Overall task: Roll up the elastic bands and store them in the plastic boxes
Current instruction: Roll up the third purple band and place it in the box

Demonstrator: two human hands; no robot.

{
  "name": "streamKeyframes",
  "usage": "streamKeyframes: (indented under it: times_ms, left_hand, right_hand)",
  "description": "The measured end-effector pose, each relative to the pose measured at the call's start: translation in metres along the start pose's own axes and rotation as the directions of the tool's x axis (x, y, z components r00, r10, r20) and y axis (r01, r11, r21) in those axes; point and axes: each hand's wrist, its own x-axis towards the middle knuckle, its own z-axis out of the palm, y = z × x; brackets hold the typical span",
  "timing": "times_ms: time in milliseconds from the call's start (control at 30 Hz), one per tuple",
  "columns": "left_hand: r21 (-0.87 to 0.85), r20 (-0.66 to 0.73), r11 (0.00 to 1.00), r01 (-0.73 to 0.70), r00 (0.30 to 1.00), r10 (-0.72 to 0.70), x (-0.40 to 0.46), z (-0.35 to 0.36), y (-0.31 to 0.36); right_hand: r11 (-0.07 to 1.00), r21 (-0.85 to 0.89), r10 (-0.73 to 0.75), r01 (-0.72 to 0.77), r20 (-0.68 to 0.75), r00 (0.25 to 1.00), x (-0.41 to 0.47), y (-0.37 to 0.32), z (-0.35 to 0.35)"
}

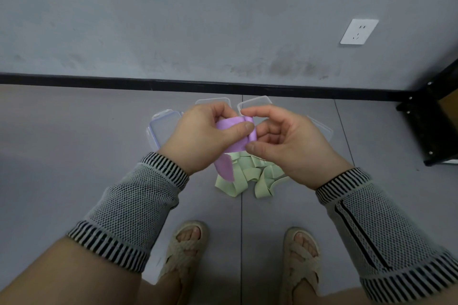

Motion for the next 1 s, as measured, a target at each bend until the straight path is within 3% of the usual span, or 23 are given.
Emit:
streamKeyframes:
  times_ms: [300,633,867,1000]
  left_hand:
    - [0.021,-0.137,1.000,-0.009,0.991,0.012,0.000,0.003,0.001]
    - [0.041,-0.096,0.997,-0.068,0.993,0.072,0.003,0.000,-0.003]
    - [-0.245,-0.047,0.970,0.005,0.999,-0.017,0.003,-0.008,-0.002]
    - [-0.277,-0.026,0.961,-0.005,1.000,-0.003,0.002,-0.008,-0.002]
  right_hand:
    - [0.988,-0.149,-0.034,0.030,-0.023,0.999,0.005,0.003,0.007]
    - [0.987,-0.158,-0.012,-0.002,-0.088,0.996,0.004,0.007,0.010]
    - [0.993,0.113,0.026,-0.018,-0.067,0.997,0.001,0.000,0.011]
    - [0.976,0.216,0.060,-0.040,-0.086,0.995,0.001,-0.001,0.012]
